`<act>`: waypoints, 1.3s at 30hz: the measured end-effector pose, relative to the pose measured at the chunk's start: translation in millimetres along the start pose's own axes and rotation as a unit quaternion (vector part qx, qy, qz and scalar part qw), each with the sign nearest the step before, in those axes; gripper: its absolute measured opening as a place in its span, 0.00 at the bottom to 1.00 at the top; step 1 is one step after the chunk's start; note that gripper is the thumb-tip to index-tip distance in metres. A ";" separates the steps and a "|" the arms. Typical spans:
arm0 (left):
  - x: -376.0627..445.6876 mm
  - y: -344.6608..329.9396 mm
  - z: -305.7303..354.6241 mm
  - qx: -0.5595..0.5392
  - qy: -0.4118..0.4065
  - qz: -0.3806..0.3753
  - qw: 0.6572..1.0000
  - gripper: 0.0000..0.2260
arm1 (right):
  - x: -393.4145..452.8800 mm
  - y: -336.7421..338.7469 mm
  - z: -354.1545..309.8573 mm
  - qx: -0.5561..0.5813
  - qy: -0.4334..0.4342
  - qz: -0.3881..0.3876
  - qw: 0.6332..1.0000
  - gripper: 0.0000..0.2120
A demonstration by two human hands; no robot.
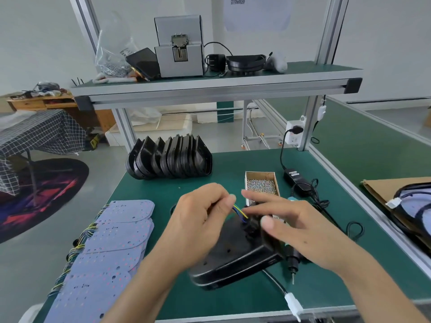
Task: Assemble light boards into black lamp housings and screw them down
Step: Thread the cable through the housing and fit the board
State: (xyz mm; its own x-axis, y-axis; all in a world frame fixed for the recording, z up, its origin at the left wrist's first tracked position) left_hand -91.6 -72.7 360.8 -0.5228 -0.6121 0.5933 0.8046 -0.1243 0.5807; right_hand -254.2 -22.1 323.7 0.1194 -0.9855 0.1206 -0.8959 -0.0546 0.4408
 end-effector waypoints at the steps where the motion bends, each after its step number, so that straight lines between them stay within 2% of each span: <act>1: -1.4 1.3 -7.3 -0.032 0.024 0.016 0.999 0.15 | -2.9 1.6 3.0 0.063 0.027 0.013 0.998 0.29; 4: -1.6 0.4 -24.0 -0.144 0.063 0.078 0.985 0.17 | -4.2 -10.6 16.4 0.225 0.060 0.017 0.972 0.42; 7: 3.5 -3.0 -44.5 -0.305 0.136 0.156 0.930 0.16 | 10.9 -35.7 27.7 0.339 0.045 0.018 0.940 0.45; 9: 4.6 -2.6 -58.0 -0.326 0.165 0.165 0.916 0.15 | 23.2 -44.4 37.2 0.398 0.008 0.062 0.915 0.40; 11: 1.4 -4.3 -69.7 -0.313 0.188 0.147 0.919 0.16 | 32.3 -46.5 44.0 0.430 -0.033 0.117 0.895 0.24; 12: -1.2 -6.9 -74.2 -0.315 0.200 0.134 0.918 0.16 | 34.6 -46.2 44.2 0.421 -0.049 0.140 0.895 0.16; 14: -5.2 -6.5 -81.1 -0.286 0.213 0.122 0.926 0.12 | 36.7 -44.0 40.5 0.388 -0.069 0.167 0.904 0.07; 16: -14.4 8.5 -88.0 -0.202 0.206 0.154 0.945 0.09 | 38.8 -38.2 33.4 0.368 -0.066 0.177 0.911 0.05; 18: -29.4 35.7 -85.9 -0.116 0.167 0.228 0.952 0.10 | 41.0 -30.7 27.6 0.377 -0.066 0.187 0.905 0.05; 20: -50.3 50.3 -73.9 -0.120 0.130 0.279 0.944 0.15 | 42.6 -22.0 25.0 0.375 -0.076 0.202 0.901 0.05; 22: -64.2 35.8 -61.6 -0.178 0.145 0.224 0.947 0.16 | 43.6 -15.2 21.4 0.356 -0.088 0.214 0.905 0.03; 24: -70.8 6.1 -49.4 -0.210 0.173 0.112 0.956 0.15 | 43.8 -10.4 15.9 0.323 -0.092 0.224 0.915 0.05; 26: -77.0 -13.2 -44.6 -0.230 0.203 0.067 0.949 0.12 | 42.9 -8.4 7.7 0.280 -0.092 0.230 0.927 0.04; 29: -78.8 -17.9 -49.3 -0.249 0.239 0.098 0.933 0.08 | 39.4 -6.5 2.2 0.246 -0.091 0.241 0.934 0.03; 32: -75.8 -18.3 -50.3 -0.264 0.246 0.121 0.925 0.08 | 32.1 -6.9 0.1 0.225 -0.097 0.230 0.942 0.02; 35: -73.1 -18.4 -49.3 -0.265 0.246 0.136 0.922 0.07 | 24.6 -19.9 -3.4 0.190 -0.085 0.176 0.962 0.11; 39: -70.6 -18.9 -44.4 -0.232 0.240 0.132 0.933 0.06 | 16.5 -18.2 3.7 0.170 -0.070 0.193 0.964 0.14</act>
State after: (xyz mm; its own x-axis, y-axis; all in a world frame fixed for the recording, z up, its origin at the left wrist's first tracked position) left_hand -57.3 -61.7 283.2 -0.1920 -0.9348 0.2988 0.9812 -0.1760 0.0797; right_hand -237.5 -37.9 314.4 -0.2888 -0.9535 0.0856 -0.9532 0.2947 0.0669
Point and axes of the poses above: each hand's wrist, its own x-axis towards the middle knuckle, its own y-axis out of the back of the hand, z = x × y, the point moved 9 cm from there along x, towards the middle knuckle, and after that the axes turned 7 degrees about -y, right-handed, at the moved point
